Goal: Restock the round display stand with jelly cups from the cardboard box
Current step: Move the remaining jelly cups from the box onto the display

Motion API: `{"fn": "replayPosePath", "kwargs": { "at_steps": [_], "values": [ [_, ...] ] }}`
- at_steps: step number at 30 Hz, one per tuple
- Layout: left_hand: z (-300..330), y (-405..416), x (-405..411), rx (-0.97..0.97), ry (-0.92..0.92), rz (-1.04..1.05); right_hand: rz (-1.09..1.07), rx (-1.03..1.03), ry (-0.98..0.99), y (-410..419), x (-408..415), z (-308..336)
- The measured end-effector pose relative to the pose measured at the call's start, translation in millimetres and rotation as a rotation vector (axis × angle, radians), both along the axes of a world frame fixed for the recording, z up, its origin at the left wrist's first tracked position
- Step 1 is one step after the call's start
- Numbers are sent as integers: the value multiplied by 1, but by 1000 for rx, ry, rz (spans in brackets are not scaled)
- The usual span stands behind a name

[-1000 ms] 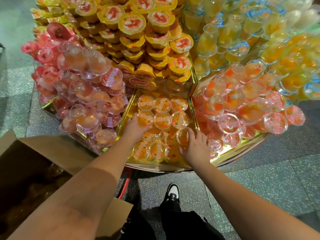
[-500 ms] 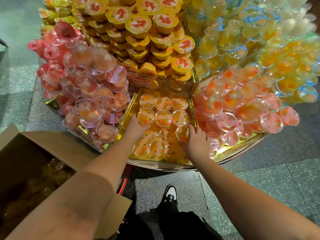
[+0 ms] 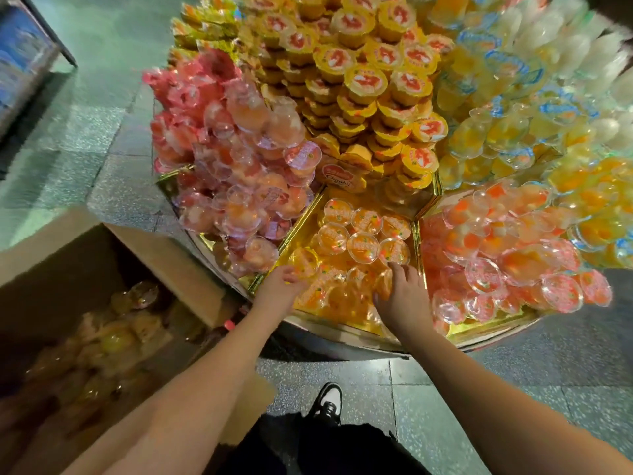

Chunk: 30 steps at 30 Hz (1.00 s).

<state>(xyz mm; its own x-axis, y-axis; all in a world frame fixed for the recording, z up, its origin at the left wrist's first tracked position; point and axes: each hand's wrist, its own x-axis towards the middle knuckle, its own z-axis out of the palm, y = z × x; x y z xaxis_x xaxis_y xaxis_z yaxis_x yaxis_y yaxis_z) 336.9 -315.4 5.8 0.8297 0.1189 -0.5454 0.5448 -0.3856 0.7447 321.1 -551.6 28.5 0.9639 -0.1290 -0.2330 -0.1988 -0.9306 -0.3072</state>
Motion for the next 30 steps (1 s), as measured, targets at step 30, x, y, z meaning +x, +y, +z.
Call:
{"fn": "replayPosePath", "kwargs": {
  "at_steps": [30],
  "values": [
    [-156,405,-303,231,693,700,809,-474,895,444,-33,-168]
  ]
}}
